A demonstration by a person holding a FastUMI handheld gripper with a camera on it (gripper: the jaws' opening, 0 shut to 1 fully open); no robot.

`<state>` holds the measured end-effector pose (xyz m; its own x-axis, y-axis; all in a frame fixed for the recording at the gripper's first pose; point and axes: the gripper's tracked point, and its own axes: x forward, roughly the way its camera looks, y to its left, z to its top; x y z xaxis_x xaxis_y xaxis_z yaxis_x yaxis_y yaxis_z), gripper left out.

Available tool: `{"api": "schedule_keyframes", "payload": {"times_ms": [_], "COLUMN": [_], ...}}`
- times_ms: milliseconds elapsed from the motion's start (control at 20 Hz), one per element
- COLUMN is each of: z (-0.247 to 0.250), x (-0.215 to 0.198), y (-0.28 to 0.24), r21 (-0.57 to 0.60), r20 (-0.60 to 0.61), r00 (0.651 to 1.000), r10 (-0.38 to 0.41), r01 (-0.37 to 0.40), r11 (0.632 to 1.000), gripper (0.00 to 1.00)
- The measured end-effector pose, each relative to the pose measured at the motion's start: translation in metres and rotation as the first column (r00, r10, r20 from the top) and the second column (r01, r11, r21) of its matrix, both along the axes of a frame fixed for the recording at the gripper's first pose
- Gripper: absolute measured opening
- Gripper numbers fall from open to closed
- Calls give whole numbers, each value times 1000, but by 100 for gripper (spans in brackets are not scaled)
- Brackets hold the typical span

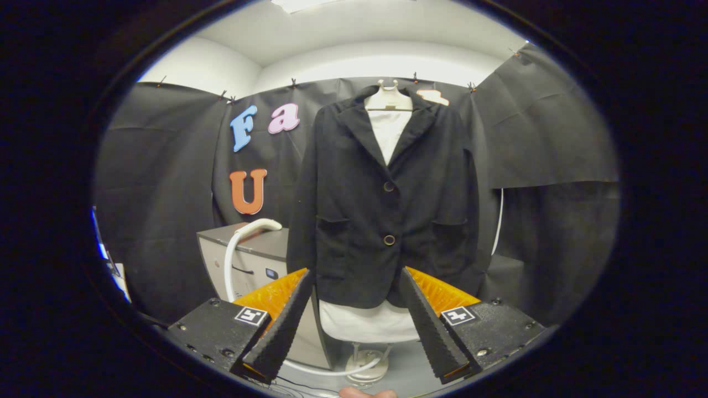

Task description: Iron the clothes twice with a garment steamer, once on the left side and once on the right side.

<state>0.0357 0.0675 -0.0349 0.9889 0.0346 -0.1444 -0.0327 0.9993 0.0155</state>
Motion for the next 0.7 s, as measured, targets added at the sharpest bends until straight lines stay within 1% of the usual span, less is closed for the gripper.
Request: {"api": "schedule_keyframes", "payload": {"times_ms": [100,200,250,350,450,500,600,700], "z": [-3,-12,-18,-23,-16,-15,-8,-2], "x": [8,16,20,27,40,47,65,85], "y": [26,66,82,102,120,131,161,191], "r21": [-15,9,31,64,32,9,-9,-3], "r20": [-27,-72,-107,-152,-149,-146,-147,-155], "r00": [1000,995,990,984,986,986,982,975], "r10": [14,70,88,91,79,85,121,157], "r01": [-15,-70,-85,-82,-75,-85,-123,-160], "r11": [1000,998,996,995,997,996,992,987], "gripper": [99,99,99,99,99,99,99,99]}}
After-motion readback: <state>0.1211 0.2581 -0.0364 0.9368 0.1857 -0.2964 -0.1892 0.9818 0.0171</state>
